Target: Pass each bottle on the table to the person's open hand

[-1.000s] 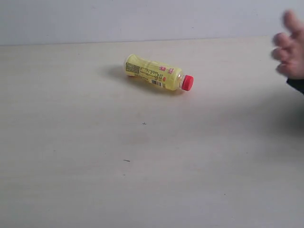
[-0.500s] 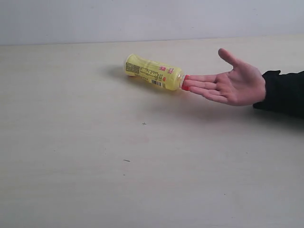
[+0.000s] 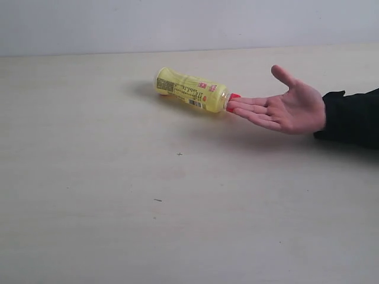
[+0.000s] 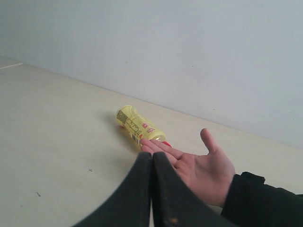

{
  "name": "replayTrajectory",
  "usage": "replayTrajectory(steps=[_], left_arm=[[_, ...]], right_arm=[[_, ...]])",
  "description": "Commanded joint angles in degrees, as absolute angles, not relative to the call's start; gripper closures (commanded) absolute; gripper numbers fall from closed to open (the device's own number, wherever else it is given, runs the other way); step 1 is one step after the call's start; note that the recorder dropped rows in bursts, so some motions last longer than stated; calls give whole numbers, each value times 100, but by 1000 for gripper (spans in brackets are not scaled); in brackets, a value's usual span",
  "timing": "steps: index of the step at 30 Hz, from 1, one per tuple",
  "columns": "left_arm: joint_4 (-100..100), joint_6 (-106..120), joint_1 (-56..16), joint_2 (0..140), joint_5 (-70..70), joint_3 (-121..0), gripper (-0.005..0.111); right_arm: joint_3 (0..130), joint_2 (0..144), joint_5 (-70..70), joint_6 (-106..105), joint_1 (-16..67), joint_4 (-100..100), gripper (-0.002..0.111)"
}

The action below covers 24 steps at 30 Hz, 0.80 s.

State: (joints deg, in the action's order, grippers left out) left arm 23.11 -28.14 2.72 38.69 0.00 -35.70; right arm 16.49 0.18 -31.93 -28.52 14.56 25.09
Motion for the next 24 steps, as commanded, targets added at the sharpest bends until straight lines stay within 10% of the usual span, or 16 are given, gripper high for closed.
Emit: replayTrajectory(steps=[1,9,24], left_arm=[[2689,-592,-9,5703,2246,-4959,107],[1413,5088,-78,8582,6996,-7313,107],[-682,8003,-1574,11738,6320,-10650,107]], right_arm=[[1630,0,-3162,-2843,1464,2502,108],[1630,0,-3162,-2843,1464,2502,108],[1630,0,-3159,-2843,1464,2555,108]])
